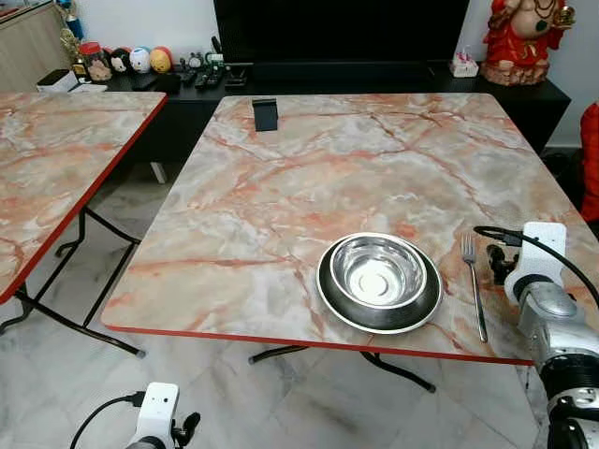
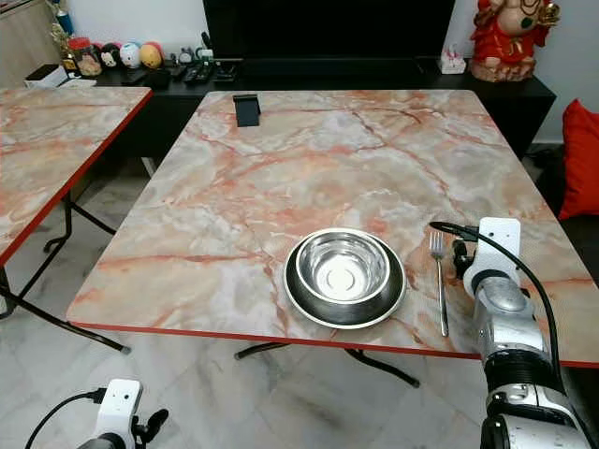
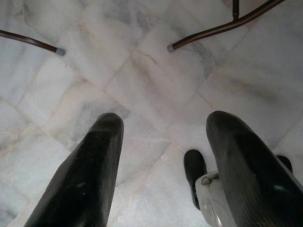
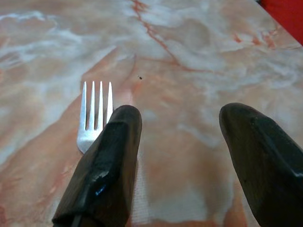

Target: Setting the table

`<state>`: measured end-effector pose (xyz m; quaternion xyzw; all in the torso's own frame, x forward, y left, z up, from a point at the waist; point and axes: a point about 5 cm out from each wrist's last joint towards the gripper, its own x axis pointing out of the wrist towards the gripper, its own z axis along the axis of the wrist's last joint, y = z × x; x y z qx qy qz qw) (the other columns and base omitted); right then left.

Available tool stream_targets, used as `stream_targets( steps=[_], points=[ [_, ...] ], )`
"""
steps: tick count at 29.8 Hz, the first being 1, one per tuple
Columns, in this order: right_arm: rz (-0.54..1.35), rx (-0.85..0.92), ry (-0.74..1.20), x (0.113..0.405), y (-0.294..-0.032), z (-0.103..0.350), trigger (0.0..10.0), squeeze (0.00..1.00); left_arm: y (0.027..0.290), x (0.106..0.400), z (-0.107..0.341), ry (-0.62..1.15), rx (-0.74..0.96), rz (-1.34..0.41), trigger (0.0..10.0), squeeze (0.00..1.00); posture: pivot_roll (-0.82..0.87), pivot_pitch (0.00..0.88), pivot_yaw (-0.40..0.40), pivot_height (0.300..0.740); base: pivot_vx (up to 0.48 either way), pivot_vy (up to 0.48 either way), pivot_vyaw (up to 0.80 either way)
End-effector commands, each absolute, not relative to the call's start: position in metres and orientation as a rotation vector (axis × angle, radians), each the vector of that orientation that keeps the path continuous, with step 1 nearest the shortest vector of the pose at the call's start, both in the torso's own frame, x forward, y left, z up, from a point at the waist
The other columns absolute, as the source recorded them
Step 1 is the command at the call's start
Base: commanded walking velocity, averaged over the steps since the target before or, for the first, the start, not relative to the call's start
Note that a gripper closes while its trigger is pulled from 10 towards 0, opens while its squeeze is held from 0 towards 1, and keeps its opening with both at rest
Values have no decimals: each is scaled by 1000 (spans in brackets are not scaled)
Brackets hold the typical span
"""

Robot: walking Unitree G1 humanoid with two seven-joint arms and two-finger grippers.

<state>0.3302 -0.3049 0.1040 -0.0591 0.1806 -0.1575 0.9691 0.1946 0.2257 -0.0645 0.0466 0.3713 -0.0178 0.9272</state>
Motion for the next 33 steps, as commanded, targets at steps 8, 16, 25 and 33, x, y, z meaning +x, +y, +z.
stream_targets(
  steps=[8,16,25,33],
  points=[
    [-295,-120,402,330,-306,102,10000,0,227,191,-67,784,94,-37,10000,0,-10,0,56,740,0,0,0],
    [-268,-121,428,329,-305,100,10000,0,226,191,-67,784,90,-39,10000,0,-9,0,54,740,0,0,0],
    [-245,-122,449,330,-301,97,10000,0,225,191,-67,785,87,-42,10000,0,-9,0,52,740,0,0,0],
    [-239,-129,453,330,-300,97,10000,0,224,191,-67,786,84,-42,10000,0,-8,0,51,740,0,0,0]
  ],
)
